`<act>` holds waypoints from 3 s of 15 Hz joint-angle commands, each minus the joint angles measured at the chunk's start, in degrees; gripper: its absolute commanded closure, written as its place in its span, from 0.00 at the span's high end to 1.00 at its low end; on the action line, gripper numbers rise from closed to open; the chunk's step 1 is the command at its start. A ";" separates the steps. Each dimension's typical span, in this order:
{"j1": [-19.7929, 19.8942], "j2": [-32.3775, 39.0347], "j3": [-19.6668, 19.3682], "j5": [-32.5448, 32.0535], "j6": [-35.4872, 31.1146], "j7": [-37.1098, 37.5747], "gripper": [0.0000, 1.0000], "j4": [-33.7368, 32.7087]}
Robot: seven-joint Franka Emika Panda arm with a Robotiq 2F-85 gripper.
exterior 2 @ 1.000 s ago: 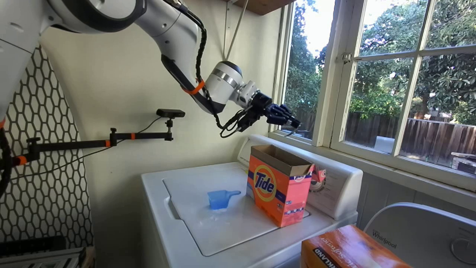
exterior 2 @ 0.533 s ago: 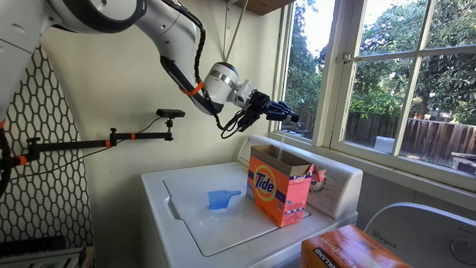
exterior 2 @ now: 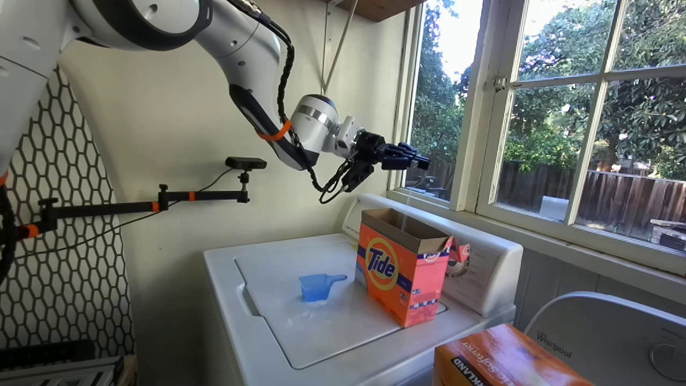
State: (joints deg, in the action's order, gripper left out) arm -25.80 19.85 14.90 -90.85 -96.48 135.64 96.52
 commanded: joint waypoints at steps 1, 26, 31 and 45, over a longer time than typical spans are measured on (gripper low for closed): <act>-0.46 0.33 0.80 -3.16 3.33 2.66 0.02 1.00; 11.17 -11.14 1.06 25.29 -24.39 -4.86 0.02 9.08; 12.60 -15.60 -0.54 35.69 -30.07 -13.17 0.02 13.90; 13.61 -24.48 -2.87 56.07 -38.59 -29.13 0.02 31.75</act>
State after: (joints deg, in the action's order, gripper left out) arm -12.69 -1.25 12.28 -38.54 -130.56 109.19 122.33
